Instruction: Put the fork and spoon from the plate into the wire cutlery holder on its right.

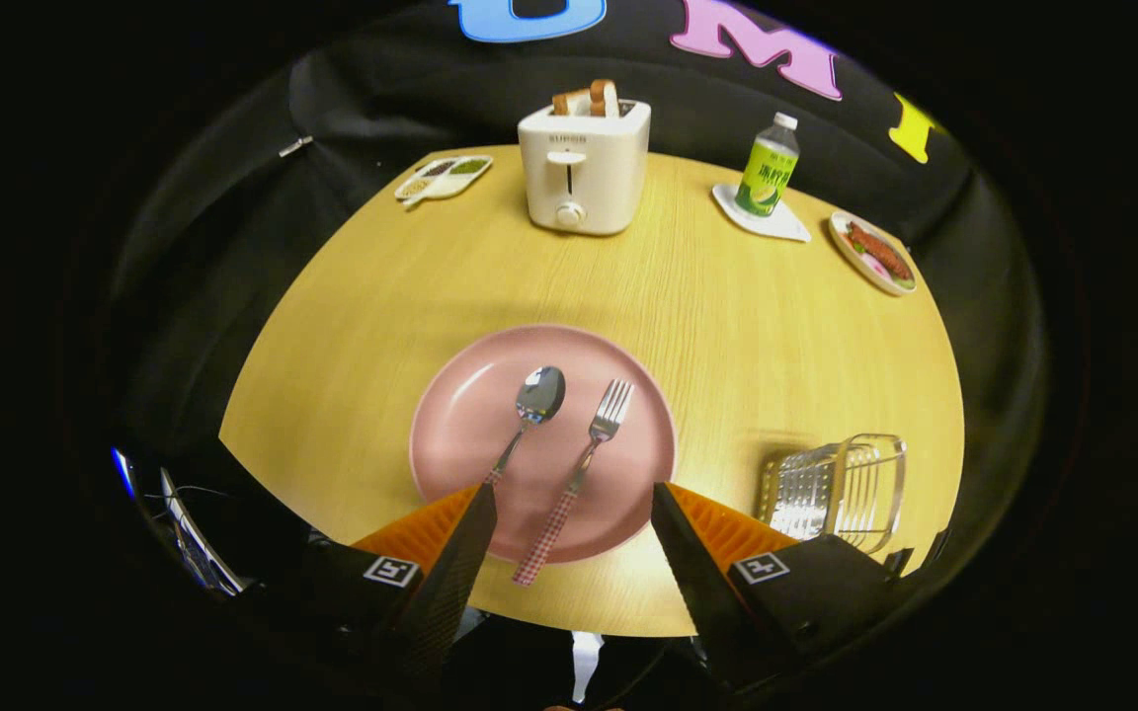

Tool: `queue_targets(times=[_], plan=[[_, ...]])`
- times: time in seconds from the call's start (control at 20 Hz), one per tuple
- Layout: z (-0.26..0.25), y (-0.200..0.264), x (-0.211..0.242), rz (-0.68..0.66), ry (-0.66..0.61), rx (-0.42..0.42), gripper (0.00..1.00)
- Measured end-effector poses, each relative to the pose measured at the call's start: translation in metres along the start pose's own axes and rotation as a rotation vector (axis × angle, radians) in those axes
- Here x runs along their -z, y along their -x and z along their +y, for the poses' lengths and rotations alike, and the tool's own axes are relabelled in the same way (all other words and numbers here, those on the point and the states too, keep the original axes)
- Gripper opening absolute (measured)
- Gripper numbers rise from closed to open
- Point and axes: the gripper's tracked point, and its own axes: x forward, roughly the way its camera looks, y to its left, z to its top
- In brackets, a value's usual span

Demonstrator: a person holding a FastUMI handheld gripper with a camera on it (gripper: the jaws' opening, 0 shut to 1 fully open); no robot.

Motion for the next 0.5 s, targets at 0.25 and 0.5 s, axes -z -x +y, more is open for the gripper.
queue_targets(times=[0.25, 0.5], plan=[[-0.001, -0.032, 0.016, 0.077, 0.022, 0.035, 0.96], [0.006, -0.053, 0.035, 0.167, -0.033, 0.018, 0.74]])
